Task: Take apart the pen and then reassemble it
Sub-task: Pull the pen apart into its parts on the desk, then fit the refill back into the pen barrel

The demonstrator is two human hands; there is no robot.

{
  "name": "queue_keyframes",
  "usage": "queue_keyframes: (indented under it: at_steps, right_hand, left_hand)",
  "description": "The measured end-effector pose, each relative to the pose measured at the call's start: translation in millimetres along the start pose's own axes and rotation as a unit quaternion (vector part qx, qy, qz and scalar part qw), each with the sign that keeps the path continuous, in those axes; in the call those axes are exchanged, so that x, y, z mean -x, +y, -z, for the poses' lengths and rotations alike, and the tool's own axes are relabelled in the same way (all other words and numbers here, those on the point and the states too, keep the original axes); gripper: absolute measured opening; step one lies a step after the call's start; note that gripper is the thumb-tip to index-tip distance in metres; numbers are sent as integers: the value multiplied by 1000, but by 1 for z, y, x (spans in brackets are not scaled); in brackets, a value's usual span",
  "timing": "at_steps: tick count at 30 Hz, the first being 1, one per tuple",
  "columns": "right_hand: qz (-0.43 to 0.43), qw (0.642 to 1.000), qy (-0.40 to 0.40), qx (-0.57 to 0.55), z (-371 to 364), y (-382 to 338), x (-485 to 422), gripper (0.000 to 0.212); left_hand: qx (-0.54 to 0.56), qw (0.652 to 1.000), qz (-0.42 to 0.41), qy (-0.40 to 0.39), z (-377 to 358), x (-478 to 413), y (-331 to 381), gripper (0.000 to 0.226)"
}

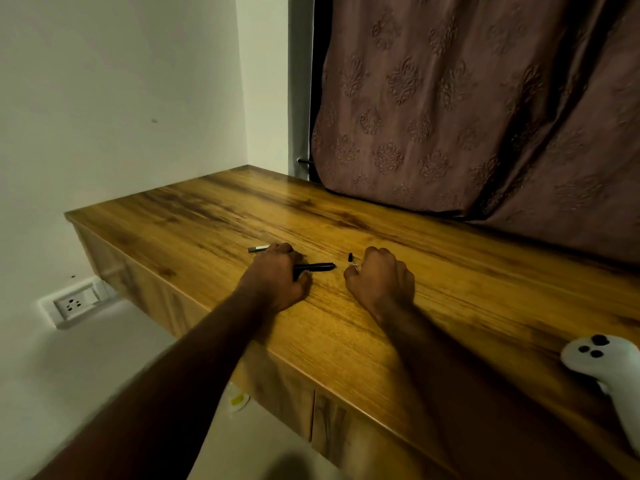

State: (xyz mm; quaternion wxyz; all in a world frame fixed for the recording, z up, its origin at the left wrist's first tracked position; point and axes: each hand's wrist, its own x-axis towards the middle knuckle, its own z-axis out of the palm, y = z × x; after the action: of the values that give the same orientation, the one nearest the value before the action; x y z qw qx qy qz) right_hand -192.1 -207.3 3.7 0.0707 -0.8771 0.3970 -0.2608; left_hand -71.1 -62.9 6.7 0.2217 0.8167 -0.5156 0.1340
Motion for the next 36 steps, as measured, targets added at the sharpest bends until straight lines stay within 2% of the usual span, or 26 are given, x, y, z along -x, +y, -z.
queue_keyframes:
  at_steps: [11,19,22,25,28,31,36]
  right_hand:
    - [27,999,-2,36,2,-4,2,26]
    - [-28,1000,3,-1,5,-1,0,22]
    - [-60,996,29,-66,8,4,0,19]
    - [-61,979,36,-191,10,10,-2,11]
    - [-48,945,44,-321,12,8,1,6]
    - [-56,893,28,-446,15,-6,9,11]
    - [-51,852,14,-521,14,-23,18,13]
  left_hand:
    - [12,1000,1,14,1,1,2,24]
    - [30,999,-13,3,6,2,0,19]
    - [48,999,-17,5,6,3,-1,18]
    - [53,997,-5,47,3,6,0,18]
    - [47,996,12,80,3,10,3,26]
    - [57,994,22,92,5,13,4,27]
    - [60,991,31,112,4,16,4,17]
